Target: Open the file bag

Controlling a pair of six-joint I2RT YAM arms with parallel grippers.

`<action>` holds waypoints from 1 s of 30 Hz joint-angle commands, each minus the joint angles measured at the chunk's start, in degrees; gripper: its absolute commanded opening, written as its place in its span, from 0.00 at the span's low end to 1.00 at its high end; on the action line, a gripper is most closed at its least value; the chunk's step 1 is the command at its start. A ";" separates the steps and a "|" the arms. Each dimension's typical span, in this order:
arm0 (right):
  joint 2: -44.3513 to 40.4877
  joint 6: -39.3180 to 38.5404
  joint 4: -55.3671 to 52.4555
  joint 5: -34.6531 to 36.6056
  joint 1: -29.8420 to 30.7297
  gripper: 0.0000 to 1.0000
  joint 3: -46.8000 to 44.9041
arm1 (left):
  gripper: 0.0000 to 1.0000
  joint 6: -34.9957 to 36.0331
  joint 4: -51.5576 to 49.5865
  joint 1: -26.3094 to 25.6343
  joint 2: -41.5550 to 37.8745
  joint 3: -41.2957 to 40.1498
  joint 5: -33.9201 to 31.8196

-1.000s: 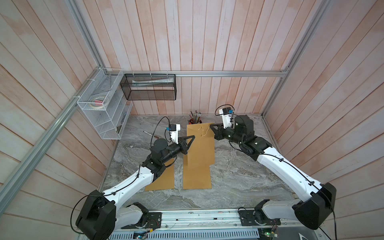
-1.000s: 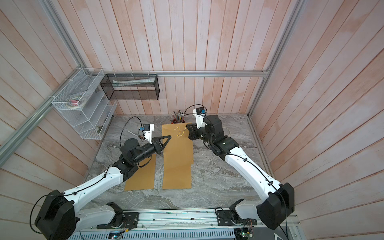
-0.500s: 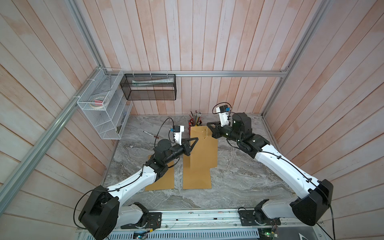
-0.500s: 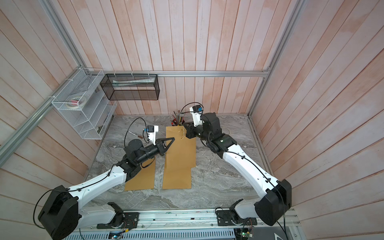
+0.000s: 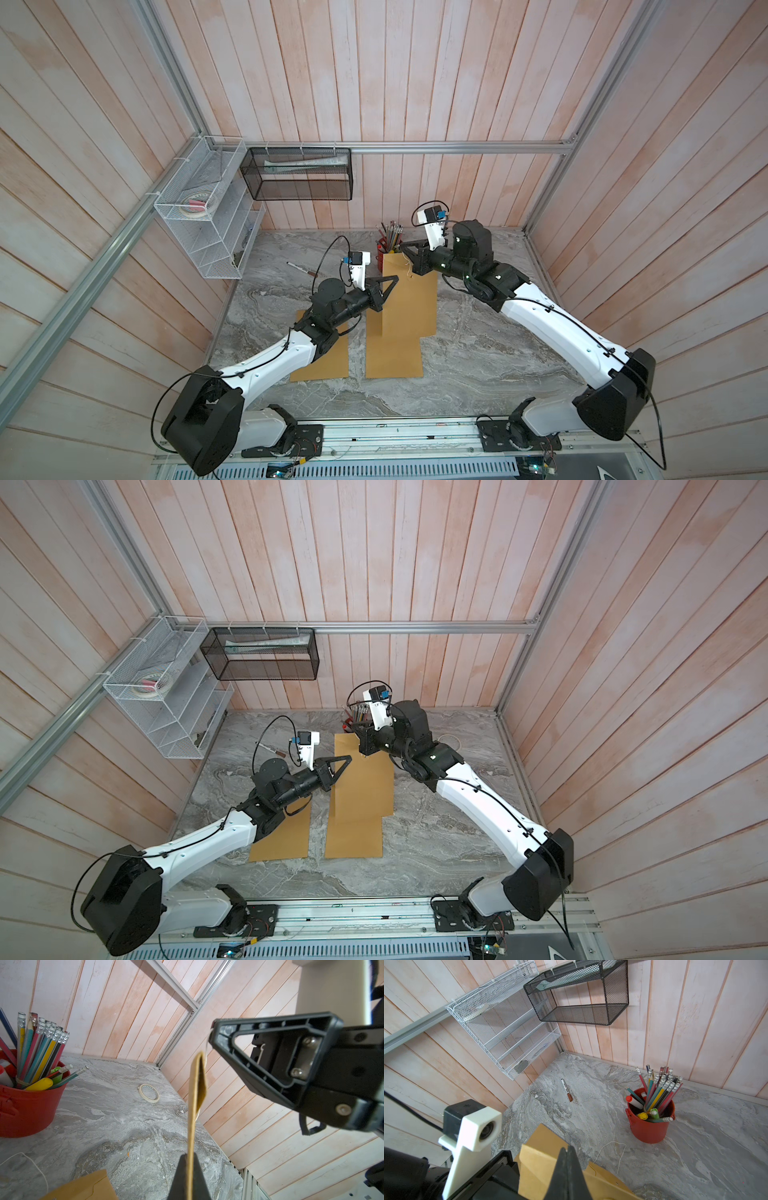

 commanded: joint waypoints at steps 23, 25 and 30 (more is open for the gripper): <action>-1.79 1.51 2.08 -1.93 2.73 0.00 -3.81 | 0.00 -0.39 -1.95 1.56 -0.06 3.36 -6.14; -2.04 2.05 2.70 -2.21 2.83 0.00 -5.01 | 0.00 -0.82 -1.61 2.14 0.18 3.34 -6.16; -3.06 3.62 4.35 -2.48 2.98 0.00 -8.11 | 0.00 -1.68 -0.64 3.42 0.30 3.30 -6.31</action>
